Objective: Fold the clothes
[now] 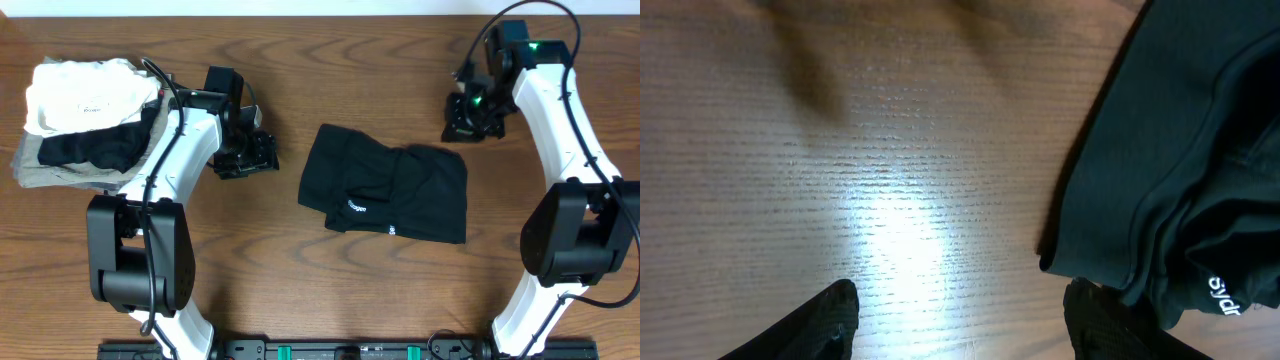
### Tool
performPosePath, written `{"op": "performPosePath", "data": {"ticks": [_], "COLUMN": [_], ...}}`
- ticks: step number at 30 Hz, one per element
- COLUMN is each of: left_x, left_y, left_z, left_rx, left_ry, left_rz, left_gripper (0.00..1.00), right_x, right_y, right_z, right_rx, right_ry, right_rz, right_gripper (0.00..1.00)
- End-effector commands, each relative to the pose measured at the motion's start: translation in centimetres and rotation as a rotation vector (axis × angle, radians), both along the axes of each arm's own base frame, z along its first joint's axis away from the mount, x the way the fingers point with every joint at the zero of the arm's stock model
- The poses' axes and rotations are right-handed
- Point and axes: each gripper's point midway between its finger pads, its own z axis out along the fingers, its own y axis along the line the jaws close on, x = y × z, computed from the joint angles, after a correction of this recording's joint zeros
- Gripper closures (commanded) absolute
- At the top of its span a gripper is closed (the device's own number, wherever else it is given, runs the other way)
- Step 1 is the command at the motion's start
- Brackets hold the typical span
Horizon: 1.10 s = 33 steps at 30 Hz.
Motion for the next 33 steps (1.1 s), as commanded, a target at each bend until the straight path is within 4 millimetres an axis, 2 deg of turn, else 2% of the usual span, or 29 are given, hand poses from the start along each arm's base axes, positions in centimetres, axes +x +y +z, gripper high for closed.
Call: {"op": "performPosePath", "data": {"ticks": [1, 6, 11, 16, 19, 22, 27, 30, 33], "left_x": [0.0, -0.1, -0.1, -0.1, 0.0, -0.1, -0.3, -0.3, -0.3], "left_y": [-0.1, -0.1, -0.1, -0.1, -0.1, -0.1, -0.1, -0.1, -0.1], "left_z": [-0.1, -0.1, -0.1, -0.1, -0.1, -0.1, -0.1, -0.1, -0.1], "left_rx": [-0.009, -0.008, -0.008, -0.009, -0.009, -0.009, -0.008, -0.007, -0.007], "left_ry": [-0.006, -0.002, -0.002, -0.004, -0.006, -0.005, 0.004, 0.006, 0.006], "left_rz": [-0.02, -0.02, -0.02, -0.02, -0.02, -0.02, -0.02, -0.02, -0.02], "left_gripper": [0.32, 0.32, 0.32, 0.32, 0.32, 0.32, 0.32, 0.32, 0.32], "right_x": [-2.0, -4.4, -7.0, -10.9, -12.3, -12.2, -10.6, -9.8, -9.0], "right_y": [2.9, 4.3, 4.5, 5.2, 5.5, 6.0, 6.5, 6.1, 5.0], "right_z": [-0.6, -4.0, -7.6, -9.7, -10.2, -9.7, -6.9, -4.5, -2.8], "right_rx": [0.067, 0.055, 0.061, 0.134, 0.164, 0.197, 0.239, 0.235, 0.181], "right_ry": [0.038, 0.112, 0.194, 0.312, 0.353, 0.352, 0.266, 0.195, 0.126], "right_rz": [0.098, 0.127, 0.081, 0.066, 0.06, 0.056, 0.067, 0.084, 0.081], "right_gripper": [0.98, 0.99, 0.99, 0.99, 0.99, 0.99, 0.99, 0.99, 0.99]}}
